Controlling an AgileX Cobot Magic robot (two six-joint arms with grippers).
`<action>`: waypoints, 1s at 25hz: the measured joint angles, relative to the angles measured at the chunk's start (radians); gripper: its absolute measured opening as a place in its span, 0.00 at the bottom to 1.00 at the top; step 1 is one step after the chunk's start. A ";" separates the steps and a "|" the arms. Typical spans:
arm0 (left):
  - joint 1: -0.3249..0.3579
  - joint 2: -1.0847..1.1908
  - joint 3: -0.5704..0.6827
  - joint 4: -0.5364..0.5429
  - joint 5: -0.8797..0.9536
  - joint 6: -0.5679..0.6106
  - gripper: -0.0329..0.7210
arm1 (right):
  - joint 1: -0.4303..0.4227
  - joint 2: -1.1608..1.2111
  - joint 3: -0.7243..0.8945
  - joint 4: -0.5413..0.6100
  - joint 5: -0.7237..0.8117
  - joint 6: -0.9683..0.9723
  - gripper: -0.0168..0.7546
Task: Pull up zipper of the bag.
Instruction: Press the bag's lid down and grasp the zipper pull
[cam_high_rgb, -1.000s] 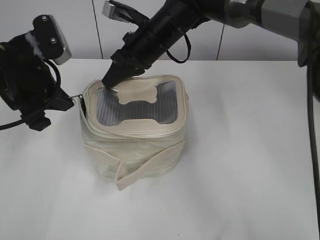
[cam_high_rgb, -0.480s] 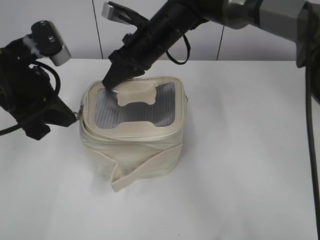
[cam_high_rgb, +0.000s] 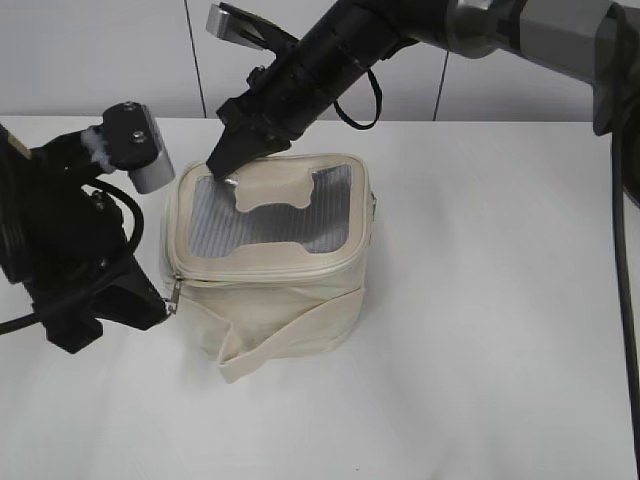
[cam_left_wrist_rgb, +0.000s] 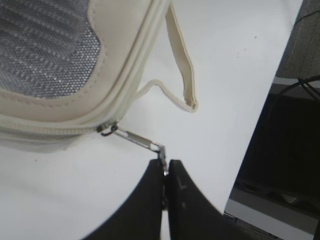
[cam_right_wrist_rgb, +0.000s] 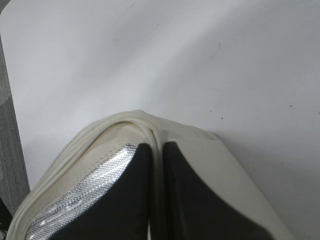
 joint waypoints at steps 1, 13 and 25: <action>0.000 0.000 0.000 -0.009 -0.005 -0.007 0.03 | 0.000 0.000 0.000 0.000 0.000 0.001 0.09; -0.213 0.090 0.003 -0.232 -0.285 0.118 0.03 | -0.002 0.000 0.000 -0.004 0.000 0.013 0.09; -0.031 -0.054 0.010 -0.201 -0.114 -0.073 0.47 | -0.055 -0.011 0.000 -0.029 0.020 0.068 0.54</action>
